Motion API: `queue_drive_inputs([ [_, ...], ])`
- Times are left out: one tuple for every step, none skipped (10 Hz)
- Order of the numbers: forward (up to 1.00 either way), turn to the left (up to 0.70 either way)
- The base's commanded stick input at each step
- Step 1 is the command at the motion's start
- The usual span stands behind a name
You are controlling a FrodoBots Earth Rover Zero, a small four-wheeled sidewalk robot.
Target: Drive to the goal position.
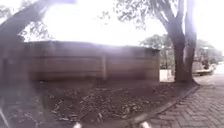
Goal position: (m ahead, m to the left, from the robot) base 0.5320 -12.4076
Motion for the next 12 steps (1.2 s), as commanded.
queue_drive_inputs([
  [0.00, 0.11],
  [0.00, 0.10],
  [-0.50, 0.12],
  [-0.50, 0.12],
  [0.00, 0.00],
  [0.00, 0.00],
  [0.04, -0.22],
  [0.25, -0.30],
  [0.47, -0.37],
  [0.50, -0.50],
  [0.50, -0.50],
  [0.00, -0.48],
])
